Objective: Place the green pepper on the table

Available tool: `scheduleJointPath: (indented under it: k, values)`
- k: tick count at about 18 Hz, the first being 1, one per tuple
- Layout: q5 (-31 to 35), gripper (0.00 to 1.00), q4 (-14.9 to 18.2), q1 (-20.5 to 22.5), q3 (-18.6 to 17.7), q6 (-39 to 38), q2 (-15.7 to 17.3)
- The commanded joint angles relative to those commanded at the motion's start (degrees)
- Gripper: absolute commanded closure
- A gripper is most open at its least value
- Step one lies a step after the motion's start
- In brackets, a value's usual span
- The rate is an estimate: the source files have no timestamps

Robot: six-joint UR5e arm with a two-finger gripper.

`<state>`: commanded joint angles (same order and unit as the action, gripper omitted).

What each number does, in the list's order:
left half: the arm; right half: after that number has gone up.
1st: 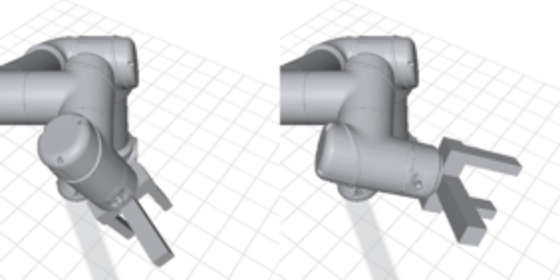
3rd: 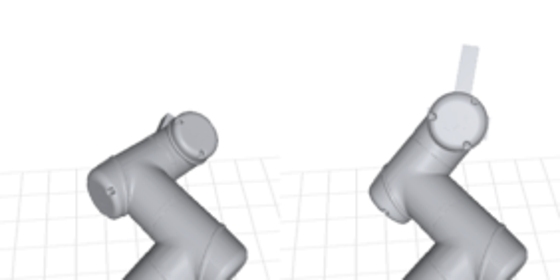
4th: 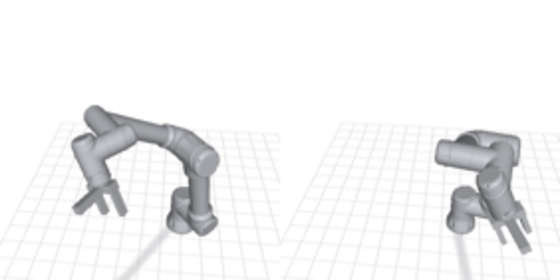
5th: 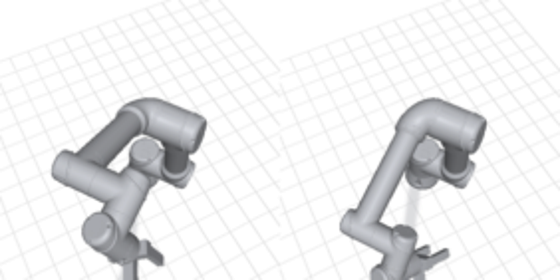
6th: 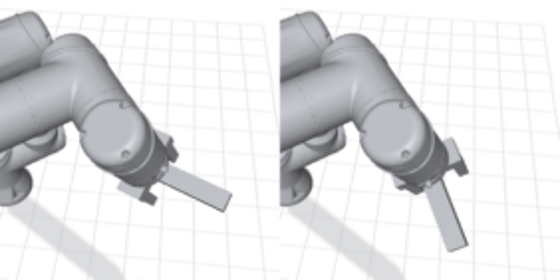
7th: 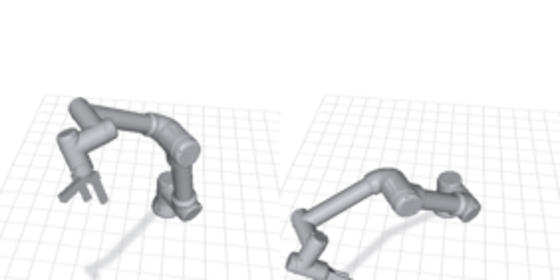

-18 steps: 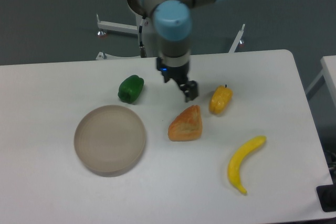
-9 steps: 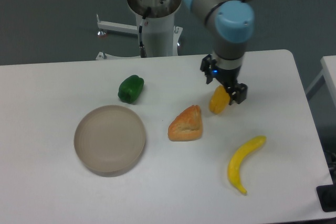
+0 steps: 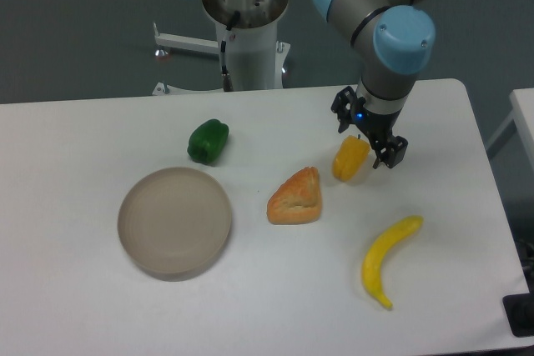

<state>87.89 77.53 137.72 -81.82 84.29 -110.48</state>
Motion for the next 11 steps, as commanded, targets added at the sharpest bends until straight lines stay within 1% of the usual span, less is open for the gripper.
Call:
scheduleJointPath:
  k: [11]
  values:
    - [0.0,0.00,-0.4,0.0,-0.4,0.1,0.1]
